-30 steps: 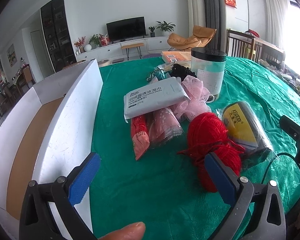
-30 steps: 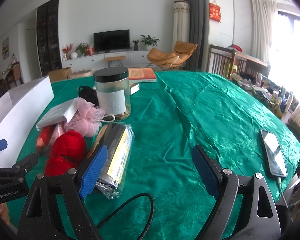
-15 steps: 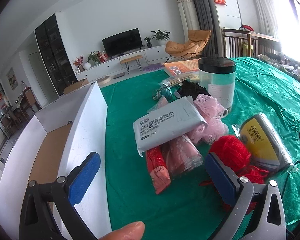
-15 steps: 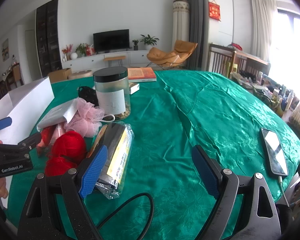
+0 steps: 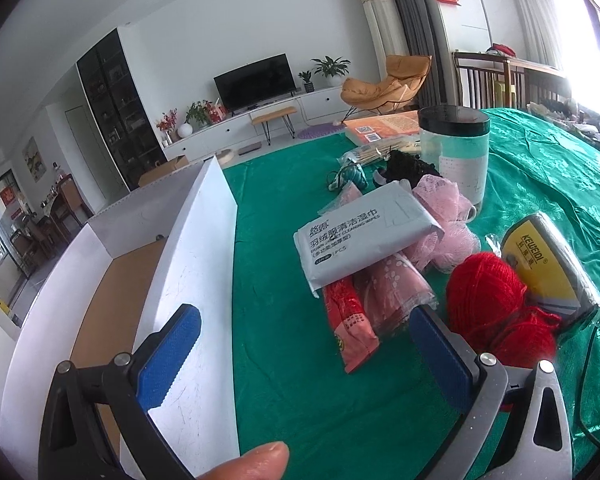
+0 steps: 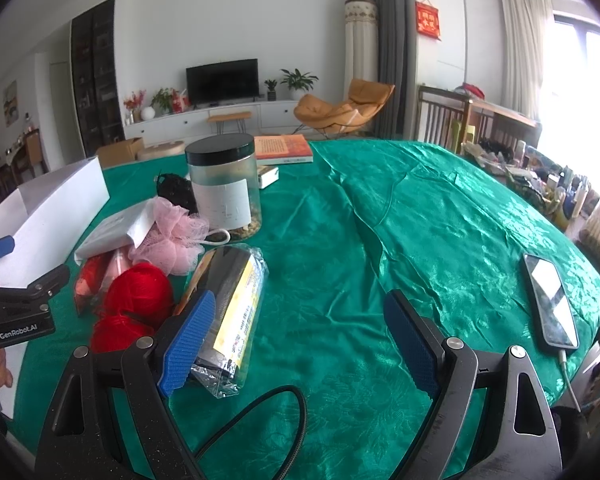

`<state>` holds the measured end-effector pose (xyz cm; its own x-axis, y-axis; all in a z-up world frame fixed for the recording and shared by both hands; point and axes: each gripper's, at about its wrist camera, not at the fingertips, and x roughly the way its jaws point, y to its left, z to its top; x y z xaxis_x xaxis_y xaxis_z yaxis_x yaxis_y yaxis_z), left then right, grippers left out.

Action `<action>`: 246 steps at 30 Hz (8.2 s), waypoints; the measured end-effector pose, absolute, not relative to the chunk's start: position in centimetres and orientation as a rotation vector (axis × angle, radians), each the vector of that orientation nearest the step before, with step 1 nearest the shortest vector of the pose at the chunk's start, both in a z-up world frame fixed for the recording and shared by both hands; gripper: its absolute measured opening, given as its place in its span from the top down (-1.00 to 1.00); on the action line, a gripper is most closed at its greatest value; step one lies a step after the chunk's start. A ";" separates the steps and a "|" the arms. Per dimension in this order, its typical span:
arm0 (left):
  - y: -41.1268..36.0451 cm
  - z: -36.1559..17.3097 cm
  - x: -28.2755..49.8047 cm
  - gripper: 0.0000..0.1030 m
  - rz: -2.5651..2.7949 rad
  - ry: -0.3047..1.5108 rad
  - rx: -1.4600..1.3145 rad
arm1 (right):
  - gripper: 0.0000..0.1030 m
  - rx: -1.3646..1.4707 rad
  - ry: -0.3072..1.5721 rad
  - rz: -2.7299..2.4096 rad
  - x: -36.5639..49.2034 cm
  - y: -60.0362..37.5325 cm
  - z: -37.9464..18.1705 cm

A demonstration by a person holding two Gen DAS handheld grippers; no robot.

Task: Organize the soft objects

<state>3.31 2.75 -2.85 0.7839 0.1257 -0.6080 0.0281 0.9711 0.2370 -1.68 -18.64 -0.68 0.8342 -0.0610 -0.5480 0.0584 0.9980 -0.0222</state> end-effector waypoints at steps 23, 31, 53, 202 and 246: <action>-0.5 -8.8 3.1 -1.00 -0.090 0.916 0.183 | -0.71 0.008 0.590 -0.062 -1.8 -18.0 -1.0; 0.8 -9.2 4.6 -1.00 -0.124 0.976 0.048 | -0.71 0.009 0.592 -0.062 -1.8 -18.2 -0.9; 1.4 -9.3 4.0 -1.00 -0.199 0.945 0.088 | -0.70 -0.008 1.036 0.327 1.8 -14.6 -5.9; 4.9 -4.7 9.6 0.67 -0.057 1.026 -0.198 | -0.71 0.385 0.802 -0.004 6.8 -24.9 -4.5; 27.1 6.8 -4.5 0.11 0.377 0.788 -0.208 | -0.43 0.231 0.979 1.007 8.7 11.5 11.0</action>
